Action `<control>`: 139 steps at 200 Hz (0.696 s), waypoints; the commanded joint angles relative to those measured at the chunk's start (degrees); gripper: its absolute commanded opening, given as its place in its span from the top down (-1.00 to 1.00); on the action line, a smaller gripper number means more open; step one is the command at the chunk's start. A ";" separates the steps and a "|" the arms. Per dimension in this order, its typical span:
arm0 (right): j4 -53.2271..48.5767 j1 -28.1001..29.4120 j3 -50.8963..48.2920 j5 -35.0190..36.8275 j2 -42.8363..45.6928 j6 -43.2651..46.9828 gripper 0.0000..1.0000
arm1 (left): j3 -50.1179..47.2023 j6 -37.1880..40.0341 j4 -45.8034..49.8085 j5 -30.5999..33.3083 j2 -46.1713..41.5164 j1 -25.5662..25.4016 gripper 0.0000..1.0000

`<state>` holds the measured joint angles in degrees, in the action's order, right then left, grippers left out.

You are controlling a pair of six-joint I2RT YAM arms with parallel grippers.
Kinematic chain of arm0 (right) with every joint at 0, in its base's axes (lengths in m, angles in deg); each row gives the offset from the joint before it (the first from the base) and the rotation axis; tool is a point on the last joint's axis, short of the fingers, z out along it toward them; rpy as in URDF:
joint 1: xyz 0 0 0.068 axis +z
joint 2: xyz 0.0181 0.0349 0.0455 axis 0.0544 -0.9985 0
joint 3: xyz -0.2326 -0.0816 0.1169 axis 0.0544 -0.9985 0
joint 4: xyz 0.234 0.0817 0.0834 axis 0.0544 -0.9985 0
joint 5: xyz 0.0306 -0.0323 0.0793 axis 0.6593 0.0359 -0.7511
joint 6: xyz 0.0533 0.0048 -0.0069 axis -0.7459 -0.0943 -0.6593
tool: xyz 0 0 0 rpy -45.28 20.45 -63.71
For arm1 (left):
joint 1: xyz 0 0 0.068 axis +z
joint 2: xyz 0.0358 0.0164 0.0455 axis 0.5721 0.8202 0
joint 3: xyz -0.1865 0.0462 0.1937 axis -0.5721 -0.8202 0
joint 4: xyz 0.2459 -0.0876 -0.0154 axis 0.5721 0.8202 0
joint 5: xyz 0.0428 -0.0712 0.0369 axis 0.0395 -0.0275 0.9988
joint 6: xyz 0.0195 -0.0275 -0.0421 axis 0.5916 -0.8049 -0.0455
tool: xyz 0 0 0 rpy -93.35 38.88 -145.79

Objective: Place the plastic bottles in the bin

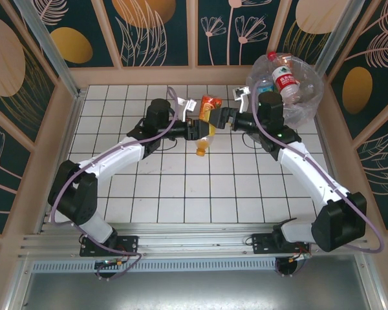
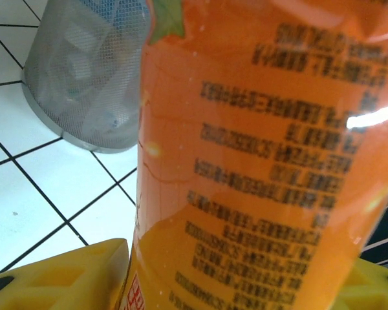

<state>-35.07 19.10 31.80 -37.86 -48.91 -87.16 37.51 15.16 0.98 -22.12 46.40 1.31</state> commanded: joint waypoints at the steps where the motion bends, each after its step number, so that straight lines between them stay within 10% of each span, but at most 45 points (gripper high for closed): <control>1: 3.05 0.74 2.36 0.10 -1.06 0.90 -0.85 | 2.62 -0.75 -2.59 -2.99 1.10 -1.63 -0.14; 59: 1.03 0.94 3.68 4.79 -2.50 2.35 -0.72 | 3.81 -0.50 -2.50 -3.77 1.05 -2.86 -0.16; 139: -1.19 0.83 4.95 6.59 -0.50 3.50 -0.06 | 5.58 0.17 -2.37 -2.57 1.55 -2.94 -0.48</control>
<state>-35.57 19.67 34.45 -32.52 -51.11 -85.00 40.79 14.94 1.00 -24.52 47.76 -1.55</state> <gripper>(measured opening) 0.547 0.674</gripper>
